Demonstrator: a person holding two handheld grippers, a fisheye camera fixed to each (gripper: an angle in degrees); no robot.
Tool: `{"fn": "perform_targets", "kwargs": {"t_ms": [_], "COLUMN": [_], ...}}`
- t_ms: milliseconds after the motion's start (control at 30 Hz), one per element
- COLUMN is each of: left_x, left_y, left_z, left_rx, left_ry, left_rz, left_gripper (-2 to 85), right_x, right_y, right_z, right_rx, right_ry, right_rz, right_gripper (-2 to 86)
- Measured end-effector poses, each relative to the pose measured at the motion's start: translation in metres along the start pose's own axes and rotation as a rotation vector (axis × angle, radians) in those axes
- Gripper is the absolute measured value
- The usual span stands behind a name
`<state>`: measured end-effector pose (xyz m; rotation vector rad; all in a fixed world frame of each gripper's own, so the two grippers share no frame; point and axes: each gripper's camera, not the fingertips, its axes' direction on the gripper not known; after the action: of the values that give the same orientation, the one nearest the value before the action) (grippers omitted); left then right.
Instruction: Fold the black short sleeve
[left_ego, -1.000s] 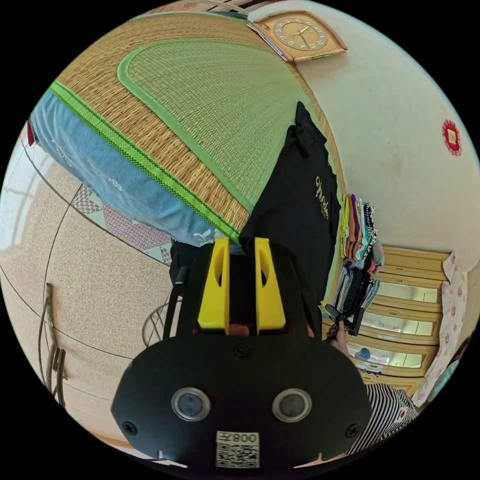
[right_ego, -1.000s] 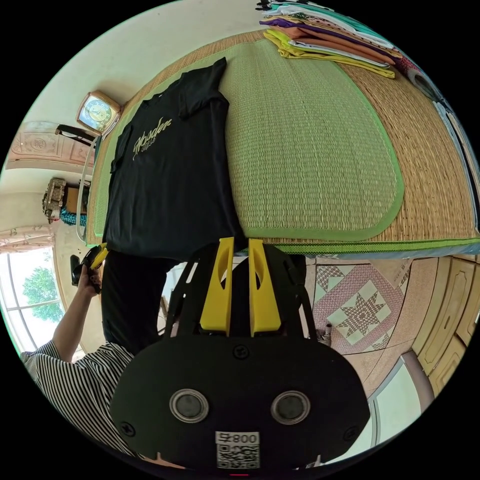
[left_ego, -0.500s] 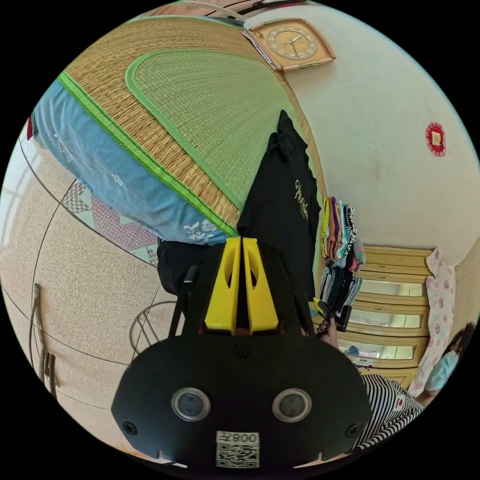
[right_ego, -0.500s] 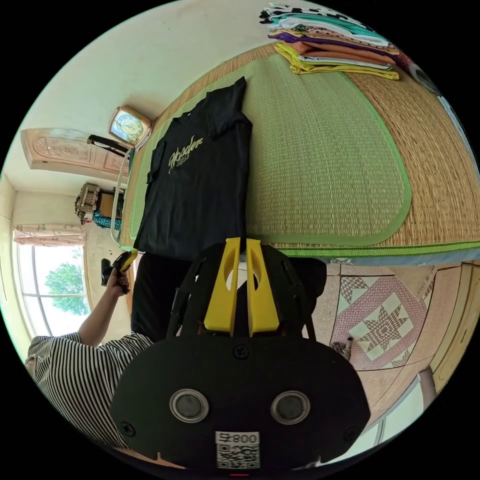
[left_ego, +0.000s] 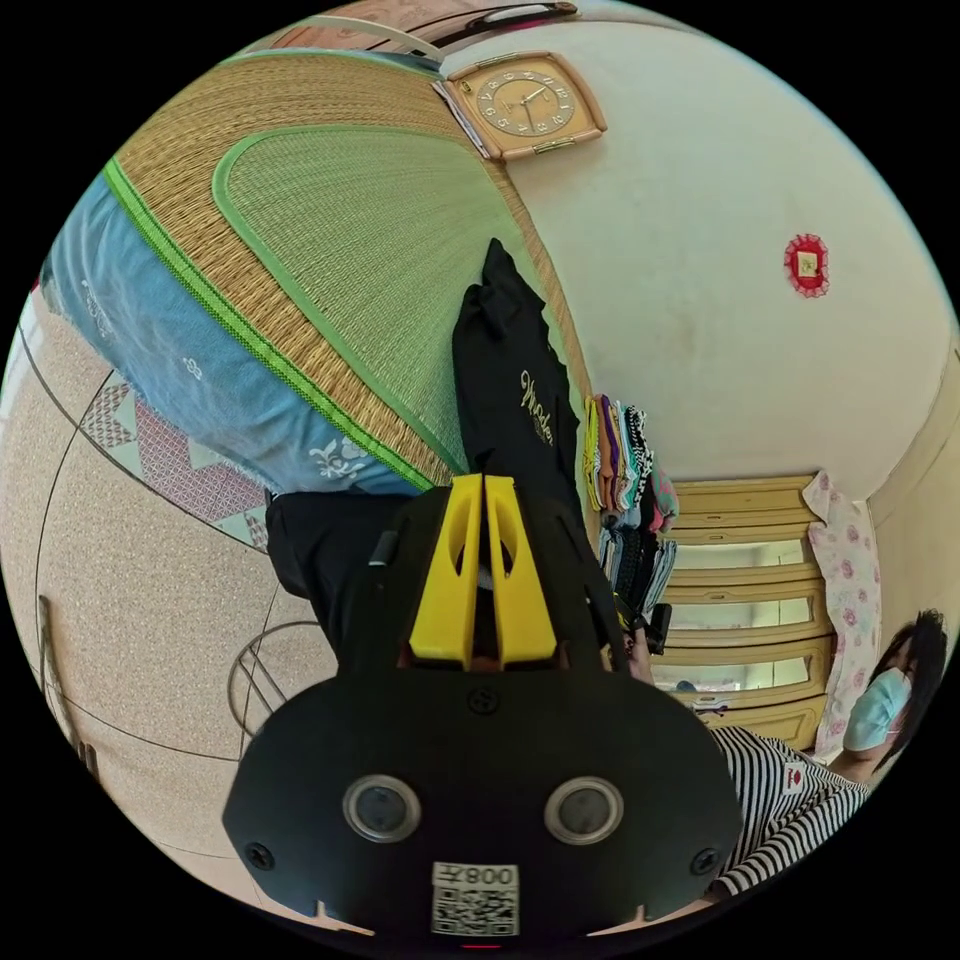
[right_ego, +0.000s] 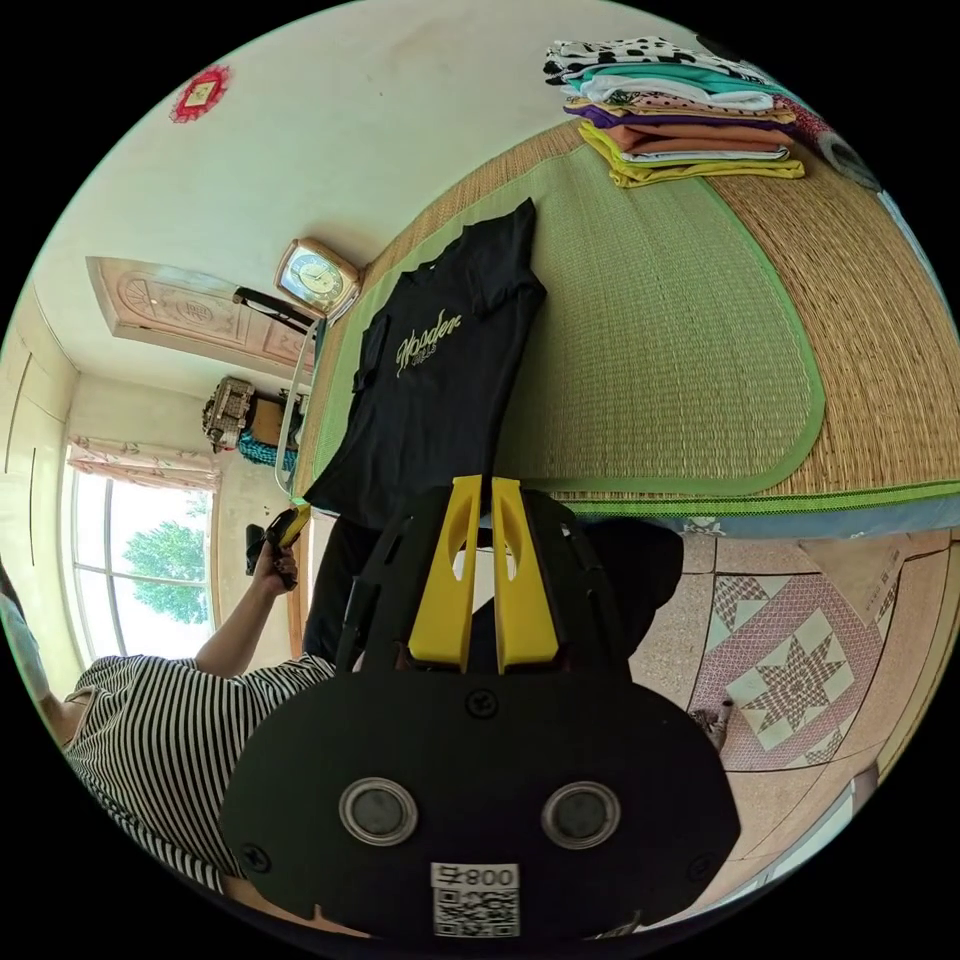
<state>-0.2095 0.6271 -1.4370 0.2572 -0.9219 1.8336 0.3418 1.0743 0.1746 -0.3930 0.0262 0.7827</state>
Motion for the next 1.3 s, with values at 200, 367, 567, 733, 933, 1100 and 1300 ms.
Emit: {"fn": "perform_targets", "kwargs": {"t_ms": [200, 367, 567, 733, 933, 1100, 1300], "left_x": [0.009, 0.017, 0.027, 0.037, 0.048, 0.051, 0.058], "left_y": [0.024, 0.048, 0.072, 0.086, 0.097, 0.094, 0.071], "left_z": [-0.028, -0.053, -0.075, -0.089, -0.1, -0.1, -0.084], "left_rx": [0.026, 0.047, 0.053, 0.063, 0.064, 0.076, 0.086], "left_ry": [0.08, 0.135, 0.178, 0.196, 0.208, 0.218, 0.249], "left_rz": [0.036, 0.056, 0.089, 0.122, 0.16, 0.155, 0.14], "left_gripper": [0.2, 0.2, 0.2, 0.2, 0.2, 0.2, 0.2], "right_x": [-0.007, -0.008, -0.01, -0.013, -0.018, -0.015, -0.008], "right_y": [0.027, 0.056, 0.093, 0.122, 0.141, 0.138, 0.108], "right_z": [-0.041, -0.075, -0.108, -0.133, -0.158, -0.168, -0.172], "right_rx": [0.035, 0.082, 0.109, 0.13, 0.148, 0.152, 0.163], "right_ry": [-0.046, -0.102, -0.138, -0.167, -0.175, -0.172, -0.193], "right_rz": [-0.032, -0.041, -0.056, -0.079, -0.103, -0.103, -0.088], "right_gripper": [1.7, 1.6, 1.6, 1.5, 1.5, 1.5, 1.5]}}
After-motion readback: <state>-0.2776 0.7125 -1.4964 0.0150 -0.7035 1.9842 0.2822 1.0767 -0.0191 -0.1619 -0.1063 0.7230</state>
